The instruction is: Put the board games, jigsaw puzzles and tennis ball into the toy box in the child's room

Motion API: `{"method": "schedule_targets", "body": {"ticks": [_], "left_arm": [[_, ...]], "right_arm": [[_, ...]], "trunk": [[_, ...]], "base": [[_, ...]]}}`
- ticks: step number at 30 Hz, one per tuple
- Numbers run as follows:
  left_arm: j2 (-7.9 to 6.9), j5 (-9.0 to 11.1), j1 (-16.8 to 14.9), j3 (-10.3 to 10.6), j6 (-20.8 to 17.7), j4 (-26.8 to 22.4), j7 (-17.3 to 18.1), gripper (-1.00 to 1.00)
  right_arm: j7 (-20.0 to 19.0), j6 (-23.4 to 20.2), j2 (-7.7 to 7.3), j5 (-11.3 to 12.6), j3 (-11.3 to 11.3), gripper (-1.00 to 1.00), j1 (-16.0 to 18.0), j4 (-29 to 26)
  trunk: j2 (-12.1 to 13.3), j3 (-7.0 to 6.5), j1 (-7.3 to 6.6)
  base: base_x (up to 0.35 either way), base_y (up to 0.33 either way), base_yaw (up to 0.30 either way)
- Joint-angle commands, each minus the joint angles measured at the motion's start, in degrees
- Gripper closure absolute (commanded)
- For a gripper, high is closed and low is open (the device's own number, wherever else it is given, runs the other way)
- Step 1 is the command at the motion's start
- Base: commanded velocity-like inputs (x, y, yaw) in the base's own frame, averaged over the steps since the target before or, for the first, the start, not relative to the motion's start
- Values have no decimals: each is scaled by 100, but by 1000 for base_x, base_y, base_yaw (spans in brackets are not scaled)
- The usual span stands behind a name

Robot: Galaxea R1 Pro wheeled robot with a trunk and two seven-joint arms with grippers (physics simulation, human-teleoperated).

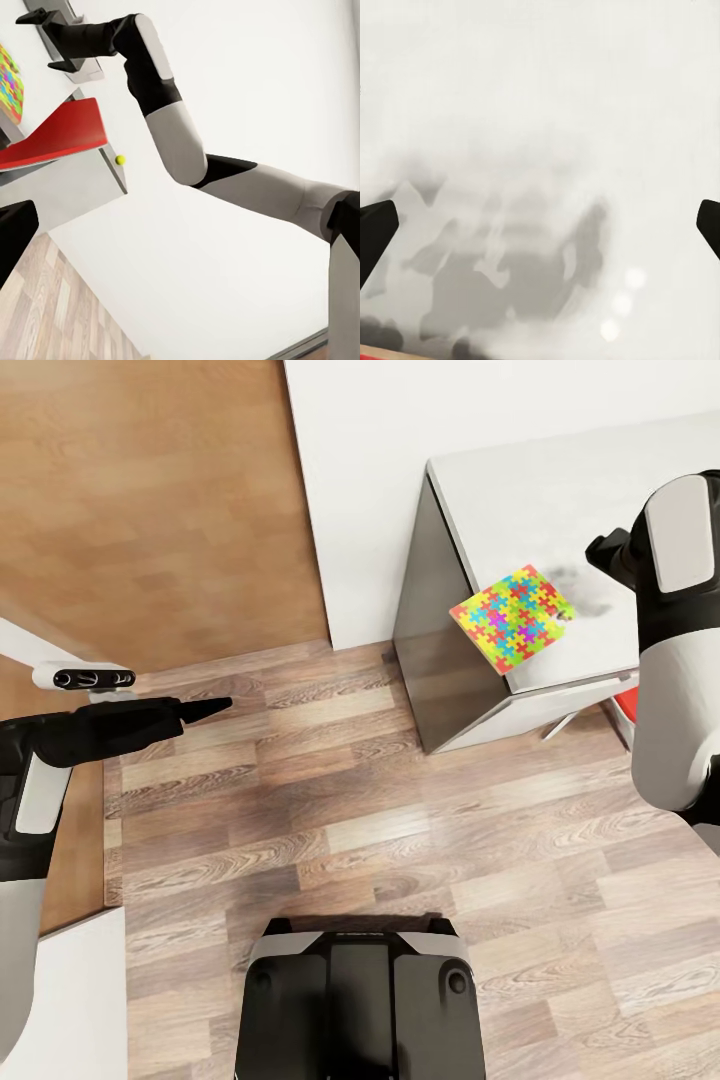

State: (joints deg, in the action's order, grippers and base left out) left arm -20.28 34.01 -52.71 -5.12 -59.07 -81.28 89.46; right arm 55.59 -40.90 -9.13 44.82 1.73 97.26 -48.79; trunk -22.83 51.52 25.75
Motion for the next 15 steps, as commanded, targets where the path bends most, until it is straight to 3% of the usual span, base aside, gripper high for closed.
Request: {"method": "schedule_targets", "body": {"ticks": [1, 15], "left_arm": [[-2, 0, -2, 2, -61, -1, 19, -100], [-2, -7, -2, 3, -61, -1, 18, -100]], "right_arm": [[42, -31, -2, 42, -3, -100, 4, -9], [37, -77, -10, 41, -16, -100, 2, -71]], "trunk": [[-9, 6, 3], [-9, 6, 3]], "base": [[0, 0, 0], [0, 0, 0]]}}
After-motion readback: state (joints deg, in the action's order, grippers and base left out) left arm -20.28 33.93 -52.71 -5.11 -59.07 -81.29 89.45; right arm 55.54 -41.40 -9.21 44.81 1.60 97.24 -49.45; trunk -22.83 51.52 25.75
